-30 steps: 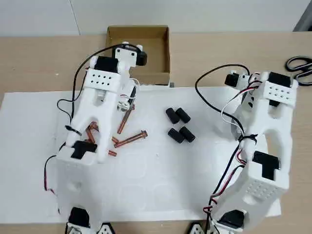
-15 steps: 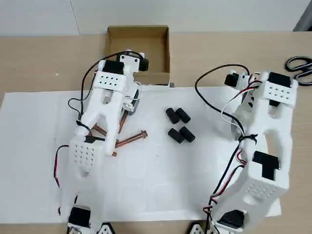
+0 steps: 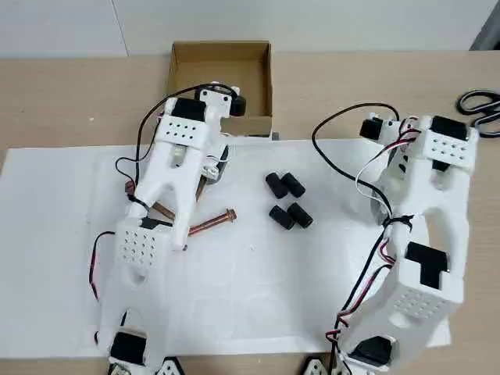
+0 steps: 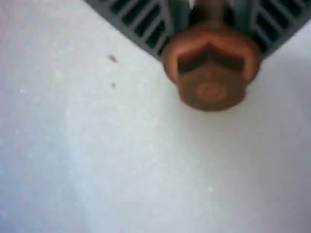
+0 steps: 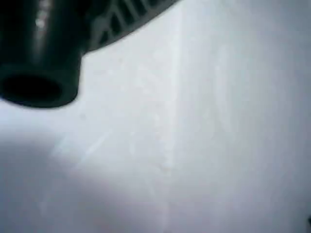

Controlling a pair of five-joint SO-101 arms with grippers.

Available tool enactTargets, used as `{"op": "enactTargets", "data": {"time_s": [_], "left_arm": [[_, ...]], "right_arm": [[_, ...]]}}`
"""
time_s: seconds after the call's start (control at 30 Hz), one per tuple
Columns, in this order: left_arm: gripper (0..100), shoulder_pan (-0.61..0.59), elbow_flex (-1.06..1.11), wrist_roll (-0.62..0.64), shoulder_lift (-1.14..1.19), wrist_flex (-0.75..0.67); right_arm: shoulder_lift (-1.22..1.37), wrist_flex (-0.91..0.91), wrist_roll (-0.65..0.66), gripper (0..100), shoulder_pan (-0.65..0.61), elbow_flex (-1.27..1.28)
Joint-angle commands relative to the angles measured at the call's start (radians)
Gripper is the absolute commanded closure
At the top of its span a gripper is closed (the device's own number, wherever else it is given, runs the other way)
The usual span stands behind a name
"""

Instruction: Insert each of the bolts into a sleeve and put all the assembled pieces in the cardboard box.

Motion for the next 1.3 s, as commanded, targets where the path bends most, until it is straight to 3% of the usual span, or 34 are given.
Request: {"op": "enactTargets", "data": {"time_s": [0.0,0.23,0.43,0.57,0.7,0.87,1.0,1.27], "left_arm": [[99,-0.003,-0.038,-0.003,-0.017,0.018],[99,0.000,0.015,0.031,-0.281,0.020],[99,0.018,0.188,0.037,-0.555,0.018],[99,0.026,0.295,0.149,-0.715,0.018],[99,0.026,0.340,0.160,-0.824,0.018],[99,0.026,0.337,0.173,-0.916,-0.014],[99,0.055,0.341,0.281,-1.022,-0.094],[99,0.141,0.426,0.442,-1.143,-0.153]], "right_arm": [[-0.030,0.018,0.003,98.8,0.002,-0.049],[-0.292,0.042,0.000,98.9,-0.018,-0.041],[-0.596,0.044,-0.002,99.5,-0.101,0.140],[-0.814,0.033,-0.091,99.5,-0.154,0.269],[-0.918,-0.004,-0.149,99.5,-0.234,0.359],[-1.015,-0.189,-0.157,99.5,-0.300,0.466],[-1.135,-0.383,-0.163,99.5,-0.346,0.611],[-1.422,-0.486,-0.411,99.7,-0.506,0.859]]}}
